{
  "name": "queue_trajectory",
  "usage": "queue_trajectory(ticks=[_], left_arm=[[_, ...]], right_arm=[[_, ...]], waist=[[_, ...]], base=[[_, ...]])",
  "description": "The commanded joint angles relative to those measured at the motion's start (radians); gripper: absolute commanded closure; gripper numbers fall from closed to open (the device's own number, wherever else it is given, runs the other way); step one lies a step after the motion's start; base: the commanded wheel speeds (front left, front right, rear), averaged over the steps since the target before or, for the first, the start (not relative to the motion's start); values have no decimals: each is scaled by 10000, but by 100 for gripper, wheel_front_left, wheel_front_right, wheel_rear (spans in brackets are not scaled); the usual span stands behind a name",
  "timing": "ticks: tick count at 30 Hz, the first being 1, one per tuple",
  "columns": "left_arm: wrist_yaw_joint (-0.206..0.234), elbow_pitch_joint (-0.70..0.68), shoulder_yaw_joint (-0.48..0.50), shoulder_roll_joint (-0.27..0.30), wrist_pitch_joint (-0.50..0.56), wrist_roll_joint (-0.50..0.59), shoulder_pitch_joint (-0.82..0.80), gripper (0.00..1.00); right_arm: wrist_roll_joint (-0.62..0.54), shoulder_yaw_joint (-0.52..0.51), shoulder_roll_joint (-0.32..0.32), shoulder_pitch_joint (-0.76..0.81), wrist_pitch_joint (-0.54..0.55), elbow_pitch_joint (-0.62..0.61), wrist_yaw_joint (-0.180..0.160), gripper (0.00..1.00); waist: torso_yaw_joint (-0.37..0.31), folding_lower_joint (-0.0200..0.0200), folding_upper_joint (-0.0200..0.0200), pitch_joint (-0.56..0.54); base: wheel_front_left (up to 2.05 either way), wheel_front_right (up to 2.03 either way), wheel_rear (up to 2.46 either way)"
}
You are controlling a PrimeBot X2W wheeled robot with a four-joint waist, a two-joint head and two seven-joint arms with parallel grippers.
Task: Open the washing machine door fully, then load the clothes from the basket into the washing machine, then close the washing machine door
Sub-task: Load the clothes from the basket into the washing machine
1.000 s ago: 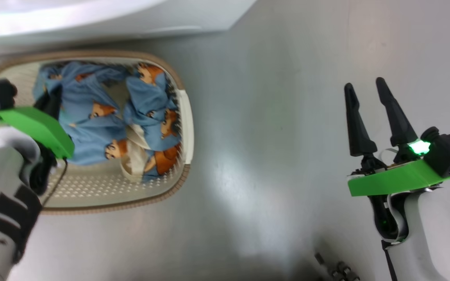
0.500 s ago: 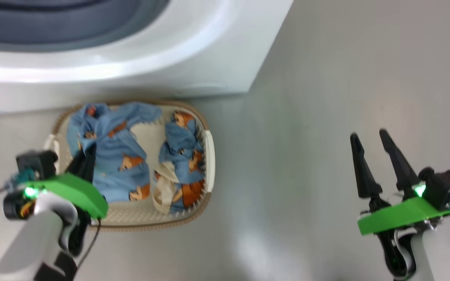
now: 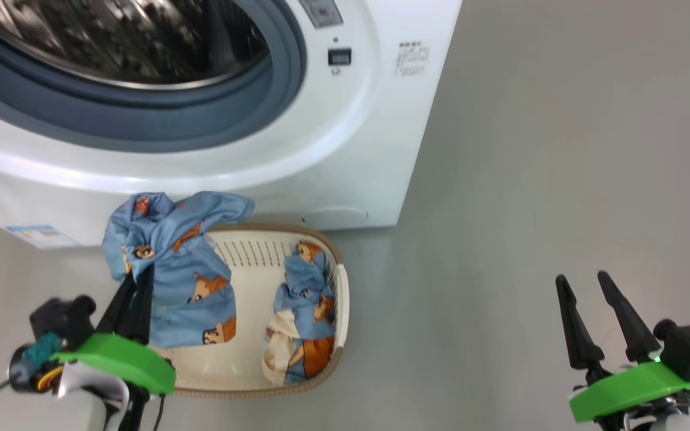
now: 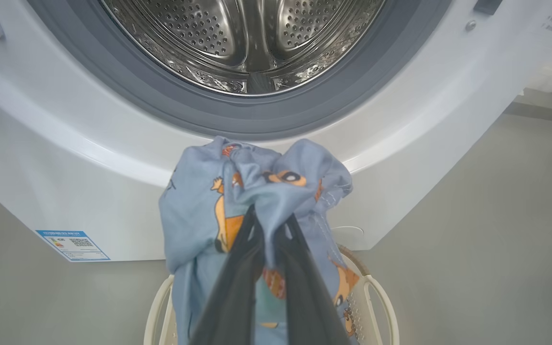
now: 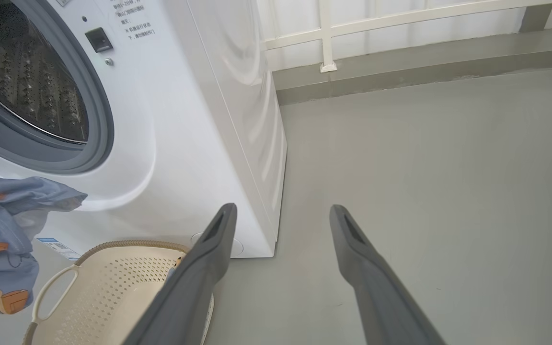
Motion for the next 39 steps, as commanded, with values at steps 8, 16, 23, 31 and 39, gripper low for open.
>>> queue_trajectory(ticks=[8,16,23,31,39], left_arm=[[-15,-2040,1232,-57,-102,802,1422,100],[-15,-3761,2076,-514,-103,1323,3235,100],[-15,-4375,2333,-833,-103,1401,3735,100],[-15,-4291,2354,-682,-103,1359,2691,100],[-15,-3576,2138,-25,-103,1111,140,100]], right_arm=[[115,53,-223,718,-48,-310,27,0],[159,-3,-252,1215,-48,-512,27,0],[155,-86,-194,1352,-48,-589,27,0],[86,-60,-52,1014,-48,-692,27,0],[-7,111,197,470,-48,-750,27,0]], waist=[[160,0,0,-1300],[46,0,0,-1731],[105,0,0,-1655],[93,0,0,-1017],[-96,0,0,-51]], base=[[0,0,0],[0,0,0],[0,0,0],[0,0,0],[0,0,0]])
